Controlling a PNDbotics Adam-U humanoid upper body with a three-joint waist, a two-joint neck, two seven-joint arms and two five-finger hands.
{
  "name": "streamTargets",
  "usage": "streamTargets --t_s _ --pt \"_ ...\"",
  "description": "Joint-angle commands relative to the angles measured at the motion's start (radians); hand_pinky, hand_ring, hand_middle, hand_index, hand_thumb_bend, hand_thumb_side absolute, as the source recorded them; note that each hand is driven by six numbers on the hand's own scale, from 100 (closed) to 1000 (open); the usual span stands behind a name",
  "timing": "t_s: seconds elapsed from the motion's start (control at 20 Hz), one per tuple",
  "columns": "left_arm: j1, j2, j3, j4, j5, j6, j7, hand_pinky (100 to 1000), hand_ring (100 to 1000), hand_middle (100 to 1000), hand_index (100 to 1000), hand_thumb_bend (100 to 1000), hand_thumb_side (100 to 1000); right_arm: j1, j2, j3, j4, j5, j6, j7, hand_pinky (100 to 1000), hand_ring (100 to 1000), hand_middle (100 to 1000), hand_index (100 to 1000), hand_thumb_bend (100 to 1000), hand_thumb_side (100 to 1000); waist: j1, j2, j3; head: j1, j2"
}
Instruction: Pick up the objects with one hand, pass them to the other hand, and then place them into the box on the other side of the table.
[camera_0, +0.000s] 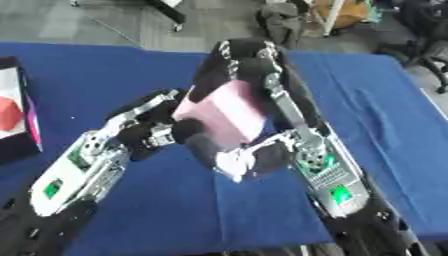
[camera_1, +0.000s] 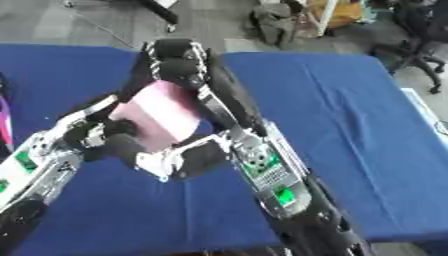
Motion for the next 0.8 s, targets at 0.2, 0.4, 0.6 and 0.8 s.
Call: streamTargets --t_s 0.2,0.4,0.6,0.8 --pt "-0.009 -0.001 0.008 0.006 0.001 0.005 0.019 643 441 235 326 100 391 -0.02 0.004 0.01 -0.032 -0.015 0.008 -0.02 409 446 350 395 279 558 0.005 -0.015 -0.003 -0.003 -0.002" --pt "-0.004 -0.006 0.013 0.002 0.008 0.006 0.029 642 436 231 323 100 390 -0.015 0.003 0.01 -0.032 -0.014 0.011 -0.03 399 440 339 388 273 554 0.004 -0.018 -0.003 -0.002 -0.002" --pt "-0.002 -0.009 0.016 -0.001 0.011 0.006 0.036 642 438 232 324 100 389 -0.013 0.002 0.011 -0.032 -0.017 0.014 -0.034 398 439 338 390 268 557 0.003 -0.019 -0.001 0.0 -0.002" --pt "-0.001 -0.013 0.019 -0.003 0.015 0.006 0.04 647 459 260 348 100 383 -0.01 0.001 0.011 -0.032 -0.031 0.023 -0.034 395 436 332 382 258 560 0.003 -0.02 0.0 0.001 -0.002"
